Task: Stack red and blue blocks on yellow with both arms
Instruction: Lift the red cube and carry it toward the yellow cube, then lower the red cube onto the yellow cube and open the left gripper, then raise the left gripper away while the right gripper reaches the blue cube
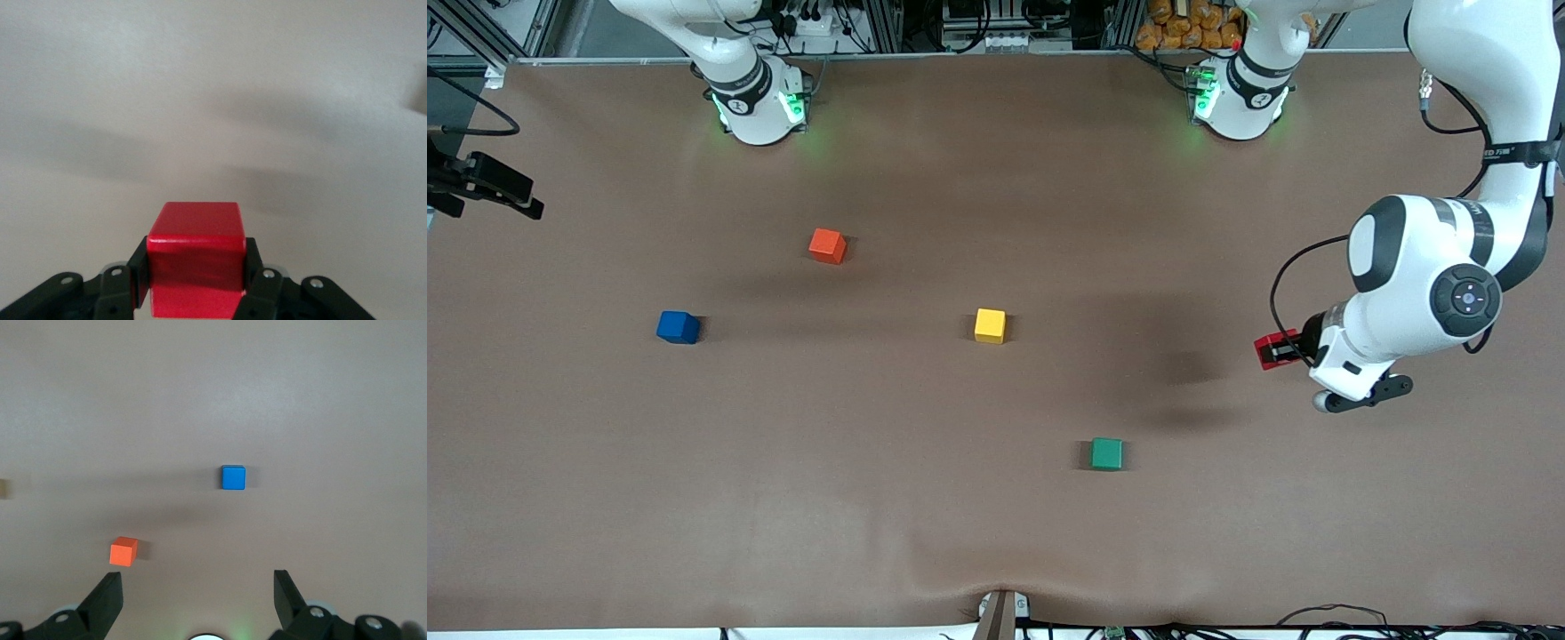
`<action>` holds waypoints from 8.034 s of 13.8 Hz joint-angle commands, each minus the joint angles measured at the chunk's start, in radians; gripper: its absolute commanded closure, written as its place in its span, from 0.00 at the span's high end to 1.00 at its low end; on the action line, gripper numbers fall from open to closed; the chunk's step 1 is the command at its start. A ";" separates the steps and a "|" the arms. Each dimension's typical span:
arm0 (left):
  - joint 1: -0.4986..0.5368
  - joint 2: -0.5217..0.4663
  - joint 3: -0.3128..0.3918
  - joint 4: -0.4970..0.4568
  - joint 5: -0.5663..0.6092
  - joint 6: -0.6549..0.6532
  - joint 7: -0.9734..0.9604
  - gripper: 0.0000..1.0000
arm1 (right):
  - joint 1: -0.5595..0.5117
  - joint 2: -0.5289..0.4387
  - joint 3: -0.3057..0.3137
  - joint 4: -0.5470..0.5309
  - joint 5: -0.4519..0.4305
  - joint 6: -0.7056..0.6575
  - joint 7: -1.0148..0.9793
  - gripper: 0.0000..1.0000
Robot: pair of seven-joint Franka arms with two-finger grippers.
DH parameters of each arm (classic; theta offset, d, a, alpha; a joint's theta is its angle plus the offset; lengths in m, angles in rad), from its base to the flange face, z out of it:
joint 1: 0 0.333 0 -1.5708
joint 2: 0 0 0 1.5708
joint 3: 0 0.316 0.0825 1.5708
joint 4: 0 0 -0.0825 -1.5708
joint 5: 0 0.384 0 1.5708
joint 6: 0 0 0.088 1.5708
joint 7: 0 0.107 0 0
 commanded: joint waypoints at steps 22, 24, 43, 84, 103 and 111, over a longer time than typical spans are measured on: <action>-0.260 0.076 -0.165 0.062 0.044 0.014 -0.139 0.00 | -0.017 -0.024 0.003 -0.025 0.015 0.001 0.011 1.00; -0.309 0.114 -0.162 0.101 0.044 0.014 -0.168 0.00 | -0.017 -0.024 0.003 -0.025 0.015 0.001 0.011 1.00; -0.565 0.337 -0.129 0.378 0.148 0.020 -0.365 0.00 | -0.017 -0.024 0.003 -0.025 0.015 -0.001 0.011 1.00; -0.753 0.477 0.024 0.477 0.137 0.131 -0.472 0.42 | -0.019 -0.018 0.003 -0.014 0.015 0.001 0.011 1.00; -0.725 0.268 0.018 0.476 0.116 -0.035 -0.478 1.00 | -0.057 0.267 0.002 0.055 -0.025 0.051 0.009 1.00; -0.647 0.119 0.026 0.471 0.120 -0.231 -0.420 1.00 | -0.079 0.353 0.003 -0.049 -0.017 0.201 0.001 1.00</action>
